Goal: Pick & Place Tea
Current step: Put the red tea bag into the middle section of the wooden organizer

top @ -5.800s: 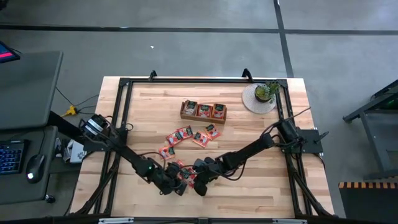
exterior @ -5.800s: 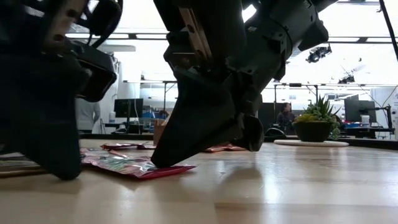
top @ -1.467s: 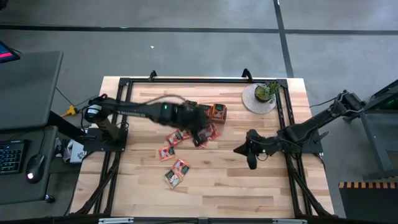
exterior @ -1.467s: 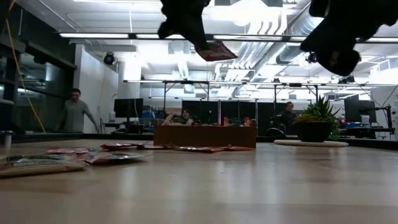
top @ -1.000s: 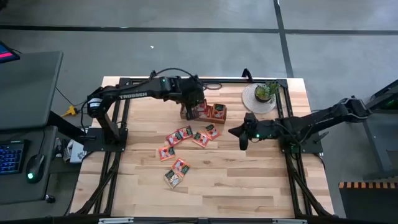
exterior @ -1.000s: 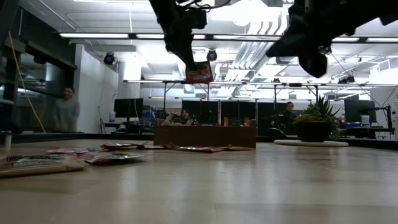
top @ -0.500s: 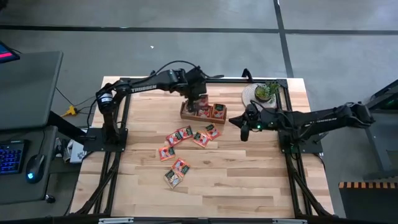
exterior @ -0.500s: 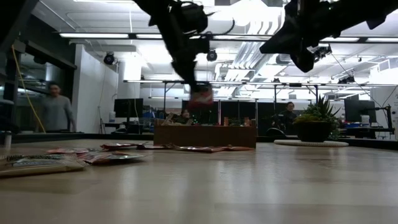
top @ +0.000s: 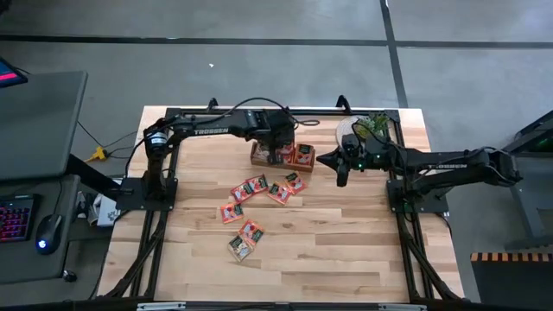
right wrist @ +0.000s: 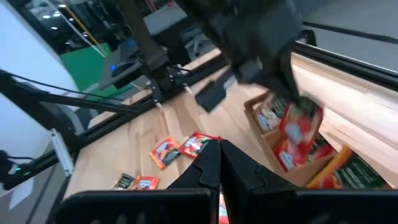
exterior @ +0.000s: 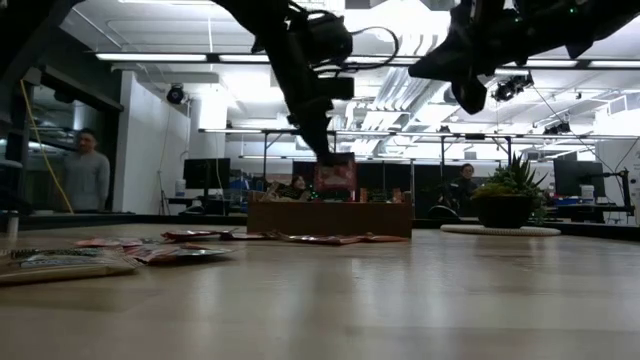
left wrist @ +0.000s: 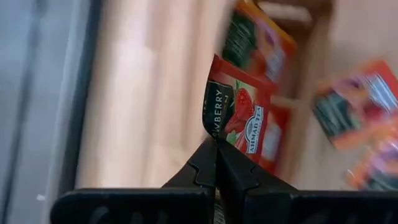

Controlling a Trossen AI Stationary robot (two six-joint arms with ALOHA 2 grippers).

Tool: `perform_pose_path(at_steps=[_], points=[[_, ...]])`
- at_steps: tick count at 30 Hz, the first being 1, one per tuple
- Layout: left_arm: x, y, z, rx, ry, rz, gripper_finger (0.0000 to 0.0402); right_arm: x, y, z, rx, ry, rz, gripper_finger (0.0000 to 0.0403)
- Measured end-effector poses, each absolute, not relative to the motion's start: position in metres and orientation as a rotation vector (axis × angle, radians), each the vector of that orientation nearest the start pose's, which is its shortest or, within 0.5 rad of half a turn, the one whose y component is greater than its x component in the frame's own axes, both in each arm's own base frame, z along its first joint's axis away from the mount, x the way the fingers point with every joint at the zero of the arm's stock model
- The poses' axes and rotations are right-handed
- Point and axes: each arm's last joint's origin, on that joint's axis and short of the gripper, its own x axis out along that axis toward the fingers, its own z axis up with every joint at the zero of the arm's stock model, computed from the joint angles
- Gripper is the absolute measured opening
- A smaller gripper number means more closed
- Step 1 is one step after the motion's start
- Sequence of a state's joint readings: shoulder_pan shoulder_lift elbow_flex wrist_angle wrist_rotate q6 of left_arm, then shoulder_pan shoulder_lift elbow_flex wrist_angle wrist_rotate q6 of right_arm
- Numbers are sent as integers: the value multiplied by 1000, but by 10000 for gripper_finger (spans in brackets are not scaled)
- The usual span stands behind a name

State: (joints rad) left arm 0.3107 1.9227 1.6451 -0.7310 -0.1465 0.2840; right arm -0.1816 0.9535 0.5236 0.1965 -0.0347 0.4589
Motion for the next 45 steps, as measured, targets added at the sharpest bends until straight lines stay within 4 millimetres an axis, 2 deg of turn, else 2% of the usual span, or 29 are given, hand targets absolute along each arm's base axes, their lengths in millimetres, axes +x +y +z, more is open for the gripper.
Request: perform_pose_path(at_steps=[4,7,10,13,16,20,23,36,40,45], points=[[401,126,256,171,1051,284,0,206,-38,253,468,164,-154,0],[397,125,243,154,1144,299,0,207,-37,254,468,158,-128,0],[405,127,242,161,1097,329,0,207,-36,254,463,157,-105,0],[402,126,232,157,1161,333,0,207,-36,254,463,160,-95,0],[406,126,234,159,1130,337,0,207,-35,254,454,164,-76,0],[404,126,222,128,1186,329,0,207,-35,254,447,166,-67,0],[406,126,227,122,1156,313,0,207,-35,254,440,168,-59,0],[407,124,226,114,1151,247,3,207,-35,254,423,169,-53,0],[407,124,225,99,1148,233,25,207,-35,254,422,169,-52,0],[407,124,226,104,1150,246,75,207,-35,254,422,169,-51,0]])
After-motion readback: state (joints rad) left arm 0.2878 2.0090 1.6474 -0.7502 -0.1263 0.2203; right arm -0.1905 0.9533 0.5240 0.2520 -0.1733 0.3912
